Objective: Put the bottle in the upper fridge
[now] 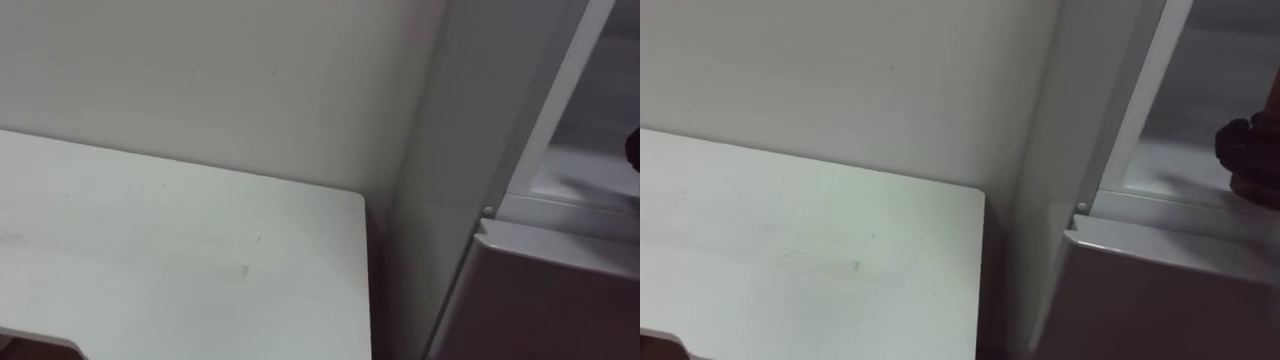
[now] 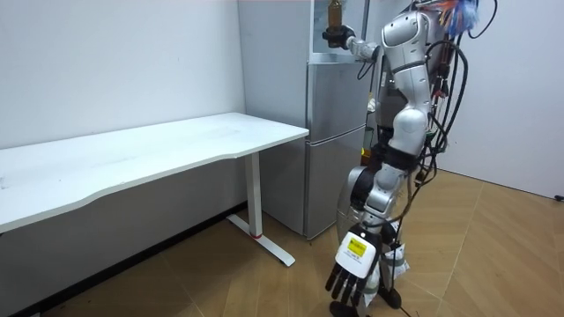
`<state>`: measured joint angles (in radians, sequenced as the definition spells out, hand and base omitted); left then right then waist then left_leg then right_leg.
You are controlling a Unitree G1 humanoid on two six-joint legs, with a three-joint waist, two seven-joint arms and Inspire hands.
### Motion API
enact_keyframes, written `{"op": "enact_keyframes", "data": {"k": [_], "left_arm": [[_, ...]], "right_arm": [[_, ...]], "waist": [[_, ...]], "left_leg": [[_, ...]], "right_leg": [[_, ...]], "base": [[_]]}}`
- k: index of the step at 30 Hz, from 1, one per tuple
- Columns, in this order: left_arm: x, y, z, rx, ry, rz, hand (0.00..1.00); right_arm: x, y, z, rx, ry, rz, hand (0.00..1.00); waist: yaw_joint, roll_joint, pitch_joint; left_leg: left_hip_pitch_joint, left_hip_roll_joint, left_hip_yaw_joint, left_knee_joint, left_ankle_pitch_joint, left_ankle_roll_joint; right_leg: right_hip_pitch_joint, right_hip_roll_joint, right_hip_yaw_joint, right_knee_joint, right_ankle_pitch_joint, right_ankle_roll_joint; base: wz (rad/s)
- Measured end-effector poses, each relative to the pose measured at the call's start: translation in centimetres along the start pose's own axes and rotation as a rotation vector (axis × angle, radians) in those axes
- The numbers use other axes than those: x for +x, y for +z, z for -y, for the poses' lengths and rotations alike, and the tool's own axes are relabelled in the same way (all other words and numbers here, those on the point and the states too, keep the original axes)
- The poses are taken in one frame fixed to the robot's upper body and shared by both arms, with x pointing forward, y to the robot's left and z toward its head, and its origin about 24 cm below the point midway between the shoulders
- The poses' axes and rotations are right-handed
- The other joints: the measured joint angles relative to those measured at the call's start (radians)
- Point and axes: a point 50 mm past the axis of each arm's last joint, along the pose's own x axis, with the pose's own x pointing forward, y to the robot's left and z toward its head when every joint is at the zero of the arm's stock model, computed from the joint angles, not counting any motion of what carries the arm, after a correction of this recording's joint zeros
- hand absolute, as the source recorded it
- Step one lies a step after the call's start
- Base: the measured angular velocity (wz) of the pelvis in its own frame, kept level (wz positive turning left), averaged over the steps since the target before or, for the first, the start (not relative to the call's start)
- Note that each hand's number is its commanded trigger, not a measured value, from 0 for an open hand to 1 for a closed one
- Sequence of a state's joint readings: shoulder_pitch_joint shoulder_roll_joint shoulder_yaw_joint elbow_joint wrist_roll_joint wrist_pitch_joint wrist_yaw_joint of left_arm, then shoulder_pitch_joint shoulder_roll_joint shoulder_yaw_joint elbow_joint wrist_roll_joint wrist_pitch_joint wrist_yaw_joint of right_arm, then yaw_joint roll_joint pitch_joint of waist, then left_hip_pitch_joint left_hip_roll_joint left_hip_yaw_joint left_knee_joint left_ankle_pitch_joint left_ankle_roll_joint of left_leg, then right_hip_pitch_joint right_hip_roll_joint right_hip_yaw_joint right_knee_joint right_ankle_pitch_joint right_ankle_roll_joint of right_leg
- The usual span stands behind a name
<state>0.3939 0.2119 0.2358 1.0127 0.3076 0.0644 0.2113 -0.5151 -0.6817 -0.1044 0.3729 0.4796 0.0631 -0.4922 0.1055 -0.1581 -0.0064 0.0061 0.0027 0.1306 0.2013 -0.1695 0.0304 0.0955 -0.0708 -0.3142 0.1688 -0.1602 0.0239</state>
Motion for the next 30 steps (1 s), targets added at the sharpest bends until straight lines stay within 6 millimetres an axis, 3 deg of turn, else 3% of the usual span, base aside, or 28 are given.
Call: {"op": "enact_keyframes", "data": {"k": [9, 12, 16, 22, 30], "left_arm": [[-0.3, -1.4, -0.8, 0.0, 0.047, -0.04, 0.0], [-0.3, -1.3, -1.0, 0.01, 0.057, -0.032, 0.0], [-0.2, -0.9, -1.3, 0.012, 0.066, -0.019, 0.0], [-0.1, -0.8, -2.0, 0.024, 0.084, -0.013, 0.0], [0.0, -0.8, -2.5, 0.032, 0.104, -0.009, 0.0]], "right_arm": [[1.0, -1.9, 1.1, 0.03, -0.115, -0.124, 1.0], [1.3, -1.5, 1.4, 0.049, -0.117, -0.127, 1.0], [1.4, -1.8, 1.3, 0.083, -0.097, -0.155, 1.0], [1.5, -2.5, 1.6, 0.054, -0.11, -0.182, 1.0], [1.6, -2.7, 1.0, 0.008, -0.102, -0.183, 1.0]], "waist": [[0.015, 0.006, -0.0047], [0.033, 0.013, -0.0078], [0.042, 0.017, -0.0065], [0.045, 0.002, 0.0004], [0.088, -0.001, -0.0004]], "left_leg": [[-0.015, -0.002, -0.046, 0.008, 0.001, -0.002], [-0.019, -0.001, -0.051, 0.014, 0.002, -0.004], [-0.022, -0.001, -0.061, 0.019, 0.004, -0.005], [-0.035, -0.015, -0.091, 0.037, 0.004, -0.006], [-0.048, -0.014, -0.097, 0.052, 0.005, -0.009]], "right_leg": [[0.008, -0.002, -0.046, 0.002, 0.0, 0.001], [0.009, 0.0, -0.05, 0.002, 0.0, 0.001], [0.014, 0.001, -0.062, 0.002, 0.0, 0.001], [0.022, -0.002, -0.088, 0.0, -0.012, -0.007], [0.008, 0.0, -0.087, 0.001, -0.021, -0.011]], "base": [[0.15], [0.05], [0.08], [0.13], [0.03]]}}
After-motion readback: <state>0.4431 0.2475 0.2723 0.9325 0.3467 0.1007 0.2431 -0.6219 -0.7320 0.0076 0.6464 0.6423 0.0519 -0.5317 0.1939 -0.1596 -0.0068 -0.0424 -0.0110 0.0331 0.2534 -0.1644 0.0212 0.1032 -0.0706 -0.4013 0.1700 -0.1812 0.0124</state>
